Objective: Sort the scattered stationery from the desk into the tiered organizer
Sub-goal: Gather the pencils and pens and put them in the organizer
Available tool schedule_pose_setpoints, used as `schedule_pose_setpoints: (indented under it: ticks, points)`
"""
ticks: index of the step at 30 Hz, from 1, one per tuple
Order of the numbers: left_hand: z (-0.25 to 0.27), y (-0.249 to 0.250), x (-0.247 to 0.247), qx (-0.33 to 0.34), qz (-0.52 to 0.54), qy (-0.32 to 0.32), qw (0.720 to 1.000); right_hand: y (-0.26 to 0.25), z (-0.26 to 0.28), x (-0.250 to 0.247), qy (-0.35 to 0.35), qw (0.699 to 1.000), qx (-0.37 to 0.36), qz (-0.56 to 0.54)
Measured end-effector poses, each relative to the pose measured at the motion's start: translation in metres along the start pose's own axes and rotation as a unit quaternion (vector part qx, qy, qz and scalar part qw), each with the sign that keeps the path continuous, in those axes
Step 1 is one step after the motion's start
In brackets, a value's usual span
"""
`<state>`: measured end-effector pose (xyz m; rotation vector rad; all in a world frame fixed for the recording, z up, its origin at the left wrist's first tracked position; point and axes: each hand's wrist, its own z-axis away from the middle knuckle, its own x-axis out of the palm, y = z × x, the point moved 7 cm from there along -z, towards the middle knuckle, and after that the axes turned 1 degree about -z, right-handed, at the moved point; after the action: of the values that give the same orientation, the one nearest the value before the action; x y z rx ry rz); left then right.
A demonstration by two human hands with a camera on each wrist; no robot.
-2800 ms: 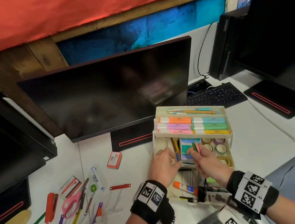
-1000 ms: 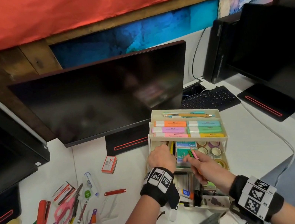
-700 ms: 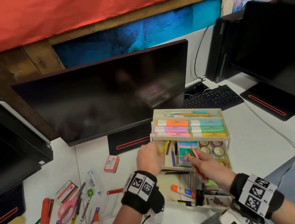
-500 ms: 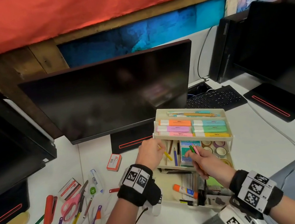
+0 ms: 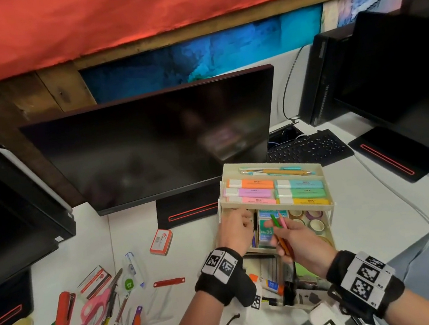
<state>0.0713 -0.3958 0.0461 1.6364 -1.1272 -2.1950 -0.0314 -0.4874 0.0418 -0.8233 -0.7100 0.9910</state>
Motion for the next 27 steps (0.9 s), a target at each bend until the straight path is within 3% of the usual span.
schedule_pose_setpoints:
  ticks: [4,8,10,21,27]
  points:
    - [0.013,-0.015,-0.012,0.069,0.001,0.078,0.995,0.0,0.0,-0.001,-0.01,1.0,-0.004,0.014]
    - [0.019,-0.012,-0.005,0.144,-0.236,0.057,0.959,0.0,0.003,0.001,-0.019,0.999,-0.001,0.028]
    - [0.017,-0.009,-0.002,0.156,-0.287,0.044,0.944,0.0,0.003,0.003,-0.021,0.999,-0.001,0.037]
    - [-0.005,-0.012,0.003,0.143,-0.226,-0.059,0.962,-0.001,0.004,0.004,-0.034,0.998,-0.004,0.053]
    - [-0.001,-0.014,0.0,0.172,-0.213,-0.056,0.96,0.002,0.006,0.008,-0.043,0.998,0.001,0.049]
